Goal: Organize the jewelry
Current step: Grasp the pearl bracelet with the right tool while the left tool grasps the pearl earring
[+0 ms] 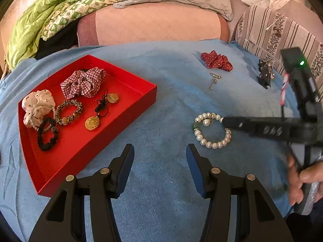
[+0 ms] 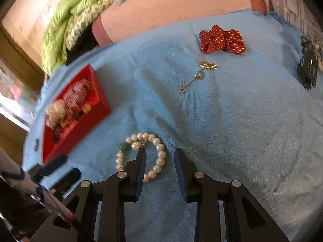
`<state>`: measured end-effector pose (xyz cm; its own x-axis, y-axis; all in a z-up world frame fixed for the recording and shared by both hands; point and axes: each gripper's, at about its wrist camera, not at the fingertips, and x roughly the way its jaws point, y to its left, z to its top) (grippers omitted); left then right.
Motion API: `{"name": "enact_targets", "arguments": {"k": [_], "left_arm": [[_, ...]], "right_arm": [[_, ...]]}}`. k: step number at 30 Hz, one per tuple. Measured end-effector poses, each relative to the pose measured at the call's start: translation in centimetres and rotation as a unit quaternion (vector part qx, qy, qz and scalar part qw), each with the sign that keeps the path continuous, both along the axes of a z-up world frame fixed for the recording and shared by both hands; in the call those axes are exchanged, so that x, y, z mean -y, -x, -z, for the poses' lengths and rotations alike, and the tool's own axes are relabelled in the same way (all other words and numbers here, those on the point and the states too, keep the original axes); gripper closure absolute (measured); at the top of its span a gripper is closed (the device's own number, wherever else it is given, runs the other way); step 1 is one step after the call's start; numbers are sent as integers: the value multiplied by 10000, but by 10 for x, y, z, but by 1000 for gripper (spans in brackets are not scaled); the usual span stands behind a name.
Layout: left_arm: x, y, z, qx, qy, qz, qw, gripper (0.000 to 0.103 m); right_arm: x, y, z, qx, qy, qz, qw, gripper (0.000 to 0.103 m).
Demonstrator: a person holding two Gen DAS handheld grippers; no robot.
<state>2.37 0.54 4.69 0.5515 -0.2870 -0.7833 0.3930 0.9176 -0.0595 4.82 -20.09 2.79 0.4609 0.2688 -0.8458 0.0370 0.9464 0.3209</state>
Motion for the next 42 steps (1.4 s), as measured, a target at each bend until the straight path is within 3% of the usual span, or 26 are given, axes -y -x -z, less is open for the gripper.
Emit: {"name": "enact_targets", "arguments": {"k": [3,4,6,11,15,18,22,28,30,36,42], "left_arm": [[1,-2,0,11,-34,17,10000,51],[1,-2,0,18,-35,20,10000,51],[0,-3,-1,20,-14,20,10000,51],[-1,-6,-2,20,27,21,10000,51],[5,-6,-1,30,23,94,9999,51],[12,-8,0,11,80,203,9998,51],[25,-12,2,-21,222,373,9991,51],[62,-20,6,-37,283,618,9977,51],[76,-21,9,14,181,705,9973,54],[100,-30,33,-154,-304,791,9963,88],[94,-31,29,-32,-242,678,9974,90]], "right_arm": [[-12,-2,3,36,419,-203,9989,77],[-18,-3,2,97,724,-299,9969,89],[-22,-2,0,140,795,-368,9961,92],[-8,8,-28,552,31,-290,9980,93],[7,25,-68,1371,-601,-220,9885,93],[17,32,-87,1717,-916,-92,9808,92],[33,32,-94,1845,-1220,143,9751,92],[49,29,-86,1640,-1396,329,9760,92],[50,29,-86,1628,-1409,324,9760,92],[54,29,-83,1619,-1420,342,9759,92],[51,25,-80,1573,-1441,296,9765,92]]}}
